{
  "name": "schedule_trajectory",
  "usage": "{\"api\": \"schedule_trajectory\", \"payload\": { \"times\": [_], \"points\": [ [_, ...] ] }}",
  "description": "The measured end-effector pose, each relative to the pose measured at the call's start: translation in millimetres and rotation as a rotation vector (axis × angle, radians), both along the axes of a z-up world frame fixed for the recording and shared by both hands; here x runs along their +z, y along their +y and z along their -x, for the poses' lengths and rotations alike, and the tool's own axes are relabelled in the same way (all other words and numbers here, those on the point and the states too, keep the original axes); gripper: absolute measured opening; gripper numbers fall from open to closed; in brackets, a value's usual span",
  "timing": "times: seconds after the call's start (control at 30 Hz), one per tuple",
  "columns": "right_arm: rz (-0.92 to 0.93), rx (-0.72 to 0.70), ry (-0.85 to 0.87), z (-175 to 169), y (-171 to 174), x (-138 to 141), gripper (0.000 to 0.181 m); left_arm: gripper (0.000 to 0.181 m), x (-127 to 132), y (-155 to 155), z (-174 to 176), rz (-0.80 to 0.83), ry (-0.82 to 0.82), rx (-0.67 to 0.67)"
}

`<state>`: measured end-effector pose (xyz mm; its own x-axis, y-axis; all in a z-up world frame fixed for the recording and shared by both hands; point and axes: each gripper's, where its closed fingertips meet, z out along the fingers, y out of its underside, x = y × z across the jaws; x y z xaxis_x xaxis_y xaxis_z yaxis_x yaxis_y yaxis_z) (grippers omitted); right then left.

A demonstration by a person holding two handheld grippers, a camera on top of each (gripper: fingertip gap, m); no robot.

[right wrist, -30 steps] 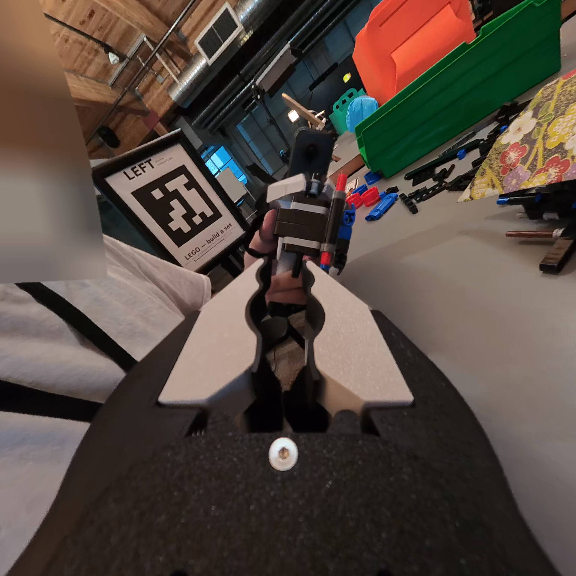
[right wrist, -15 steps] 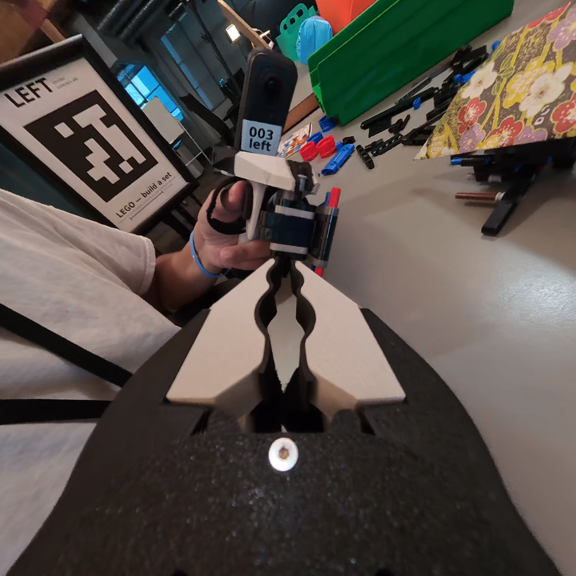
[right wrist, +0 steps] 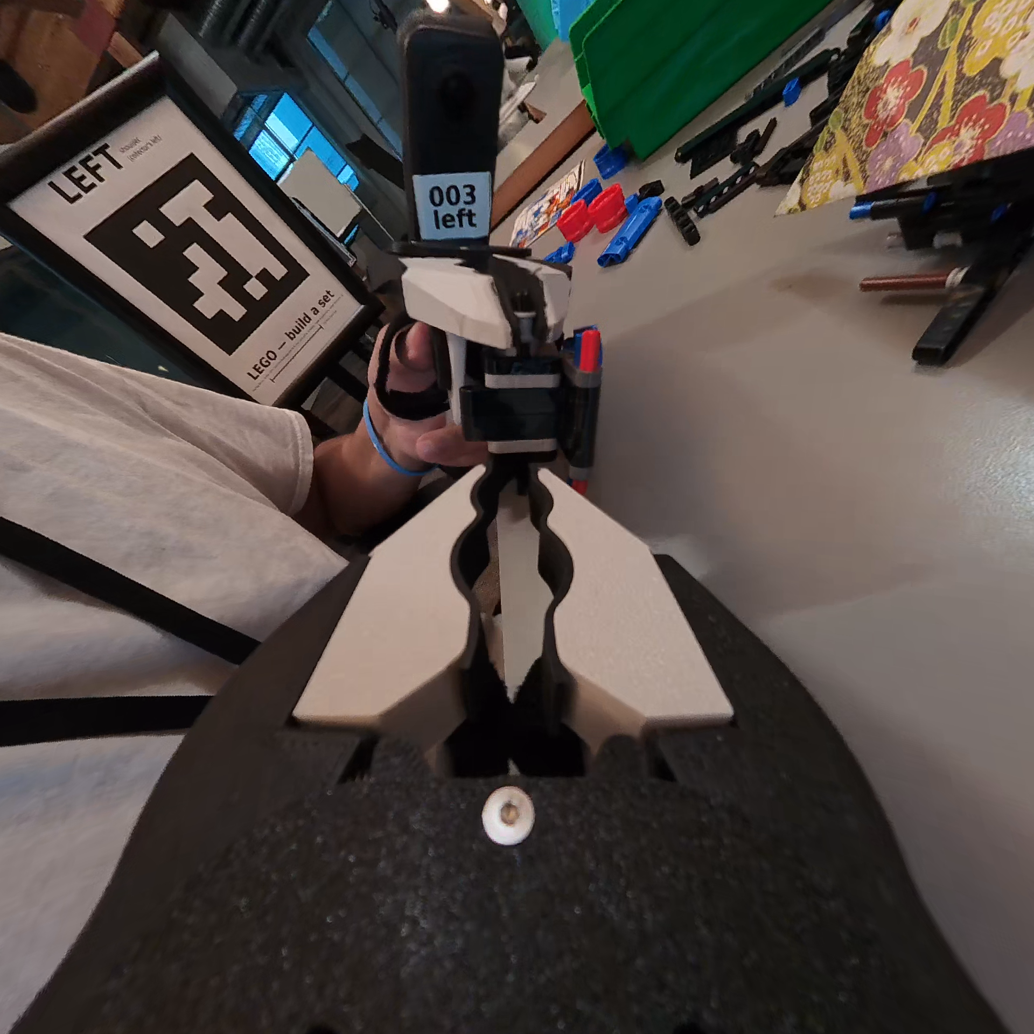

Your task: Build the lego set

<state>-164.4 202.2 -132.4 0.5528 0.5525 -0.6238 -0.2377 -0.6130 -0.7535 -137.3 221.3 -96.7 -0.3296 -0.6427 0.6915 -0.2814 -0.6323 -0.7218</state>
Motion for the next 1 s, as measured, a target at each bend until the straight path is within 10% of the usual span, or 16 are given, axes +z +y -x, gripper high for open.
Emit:
{"api": "schedule_trajectory", "payload": {
  "times": [0.6,1.0],
  "points": [
    [0.118,-0.006,-0.228,3,0,-34,0.025,0.004,-54,-12,3,-0.362,0.303,-0.049],
    [0.041,-0.026,-0.414,15,-2,-38,0.041,0.004,-55,1,11,-0.331,0.317,-0.022]
  ]
}}
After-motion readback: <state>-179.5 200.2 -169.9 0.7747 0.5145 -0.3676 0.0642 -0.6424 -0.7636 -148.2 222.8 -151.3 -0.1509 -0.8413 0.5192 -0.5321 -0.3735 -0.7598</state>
